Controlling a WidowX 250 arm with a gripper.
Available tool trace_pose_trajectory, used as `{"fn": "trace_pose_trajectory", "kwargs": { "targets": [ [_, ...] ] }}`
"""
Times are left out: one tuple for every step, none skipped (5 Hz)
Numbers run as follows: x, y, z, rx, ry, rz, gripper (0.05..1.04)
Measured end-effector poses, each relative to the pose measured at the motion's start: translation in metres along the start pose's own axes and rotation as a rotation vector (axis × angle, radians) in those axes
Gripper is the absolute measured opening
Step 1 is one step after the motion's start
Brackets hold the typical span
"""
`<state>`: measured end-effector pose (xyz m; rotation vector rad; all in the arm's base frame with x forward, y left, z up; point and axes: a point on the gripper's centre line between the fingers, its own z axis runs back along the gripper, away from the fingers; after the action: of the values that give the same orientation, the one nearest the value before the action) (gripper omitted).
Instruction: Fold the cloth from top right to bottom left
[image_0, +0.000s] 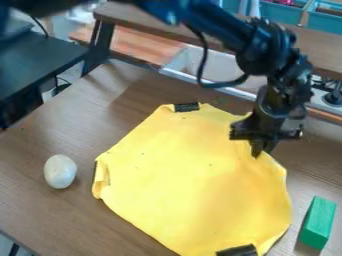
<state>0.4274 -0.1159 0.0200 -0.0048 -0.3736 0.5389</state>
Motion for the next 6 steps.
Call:
{"fn": "trace_pose_trajectory", "kwargs": {
  "targets": [
    [0.002, 0.02, 0.023, -0.027, -0.028, 0.026, 0.06],
    [0.006, 0.043, 0.045, -0.053, -0.06, 0.05, 0.059],
    [0.008, 0.074, 0.051, -0.039, -0.043, 0.074, 0.059],
    [0.003, 0.103, 0.044, -0.005, -0.009, 0.063, 0.059],
    [0.0, 0.134, 0.034, 0.043, 0.031, 0.067, 0.059],
    [-0.007, 0.164, 0.034, 0.083, 0.058, 0.049, 0.059]
  ]
}}
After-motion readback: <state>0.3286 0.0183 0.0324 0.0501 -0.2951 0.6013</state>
